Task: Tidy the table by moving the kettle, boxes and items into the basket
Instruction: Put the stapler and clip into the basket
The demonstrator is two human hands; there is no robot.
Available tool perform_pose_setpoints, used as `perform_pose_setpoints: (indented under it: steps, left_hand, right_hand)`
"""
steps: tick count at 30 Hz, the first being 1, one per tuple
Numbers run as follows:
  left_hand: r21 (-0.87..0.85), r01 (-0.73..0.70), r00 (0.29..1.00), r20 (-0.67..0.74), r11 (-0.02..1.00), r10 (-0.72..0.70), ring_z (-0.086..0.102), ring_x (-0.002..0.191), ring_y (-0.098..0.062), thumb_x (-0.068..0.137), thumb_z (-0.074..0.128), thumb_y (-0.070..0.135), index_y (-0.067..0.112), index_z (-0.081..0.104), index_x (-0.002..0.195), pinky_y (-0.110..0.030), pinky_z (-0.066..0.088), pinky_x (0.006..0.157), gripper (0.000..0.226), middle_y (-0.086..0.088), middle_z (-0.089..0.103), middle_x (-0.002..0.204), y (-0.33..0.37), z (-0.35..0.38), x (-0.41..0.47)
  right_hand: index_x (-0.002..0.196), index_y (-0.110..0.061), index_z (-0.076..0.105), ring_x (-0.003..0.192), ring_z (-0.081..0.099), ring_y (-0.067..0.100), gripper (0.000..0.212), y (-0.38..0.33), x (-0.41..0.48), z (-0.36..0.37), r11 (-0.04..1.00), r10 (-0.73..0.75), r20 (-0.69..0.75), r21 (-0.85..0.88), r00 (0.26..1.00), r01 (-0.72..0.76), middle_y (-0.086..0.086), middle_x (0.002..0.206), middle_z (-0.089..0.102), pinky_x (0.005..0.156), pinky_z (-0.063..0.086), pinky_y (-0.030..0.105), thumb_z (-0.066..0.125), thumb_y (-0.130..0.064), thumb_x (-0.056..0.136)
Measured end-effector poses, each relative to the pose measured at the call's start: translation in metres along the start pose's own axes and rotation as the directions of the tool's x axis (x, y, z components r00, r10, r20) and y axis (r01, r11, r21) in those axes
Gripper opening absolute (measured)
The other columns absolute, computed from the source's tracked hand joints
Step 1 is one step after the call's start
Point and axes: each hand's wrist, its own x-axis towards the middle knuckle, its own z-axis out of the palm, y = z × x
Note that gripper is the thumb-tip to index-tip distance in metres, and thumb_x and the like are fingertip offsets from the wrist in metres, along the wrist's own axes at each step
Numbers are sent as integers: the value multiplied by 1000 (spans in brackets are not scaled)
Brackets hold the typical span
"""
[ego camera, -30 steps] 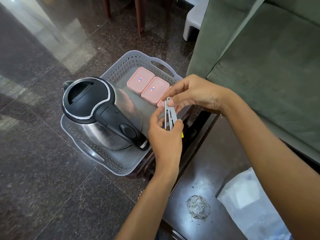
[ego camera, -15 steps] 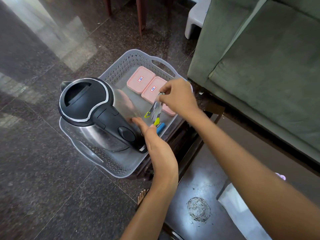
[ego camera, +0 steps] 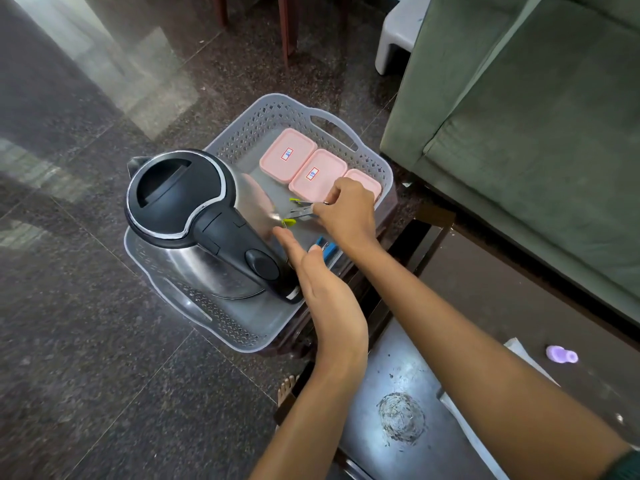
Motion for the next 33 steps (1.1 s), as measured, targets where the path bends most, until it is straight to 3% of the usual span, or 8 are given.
perform_pose_setpoints:
  steps: [3,6,11,13,20,24,29,33]
  left_hand:
    - [-5,-15,1000,-1,1000,15,12,141,4,73,30,56,29,10,147,-29,9,120,82,14,10,156,-1,0,1]
    - [-21,-32,1000,-2,999,32,13,140,5,78,26,40,29,10,147,-22,10,117,72,13,11,156,1,1,0]
    - [-19,-35,999,-8,999,35,14,140,4,97,25,26,28,12,147,-18,14,113,52,13,12,156,4,2,-1]
    - [-7,-32,999,-5,999,31,14,140,2,100,20,13,27,11,147,-22,12,116,50,11,12,157,4,2,-1]
    - [2,-37,999,-25,999,37,18,141,-1,99,21,9,25,14,147,-31,14,119,52,7,18,156,4,3,0]
    - [-1,-45,999,-12,999,45,20,139,0,99,21,9,26,15,147,-25,16,116,51,8,19,155,4,3,0]
    - [6,-61,998,-9,998,61,24,132,6,99,20,8,24,16,147,-4,24,99,50,5,21,155,0,3,1]
    - [-1,-60,998,-12,998,60,22,136,4,99,21,10,23,15,147,-9,22,100,49,5,22,155,-1,2,1]
  right_hand:
    - [91,-6,55,98,56,36,17,0,-1,-2,986,-33,109,-158,994,50,18,103,61,73,46,39,61,-13,77]
    - [92,-7,54,101,56,38,12,-3,-6,-5,925,-116,212,-334,970,183,20,107,60,69,40,35,57,-8,81]
    - [103,-5,62,98,63,37,24,-5,-17,-1,624,-283,292,-667,913,407,16,107,67,65,35,33,47,2,85]
    - [104,-6,63,100,64,36,27,-5,-16,2,585,-277,316,-693,907,420,15,107,68,66,34,31,46,3,86]
    - [104,-7,63,99,64,35,26,-5,-13,2,550,-288,330,-712,899,437,13,107,67,66,34,32,45,2,88]
    - [101,-14,63,96,61,32,24,1,-13,4,403,-399,441,-703,804,586,10,103,67,69,28,34,42,-10,92]
    - [99,-14,65,101,56,32,24,8,-12,-4,367,-365,450,-735,815,570,10,103,67,85,33,38,43,-13,90]
    - [99,-14,66,103,54,31,23,10,-15,-13,373,-337,447,-744,829,554,9,100,69,95,31,40,46,-16,89]
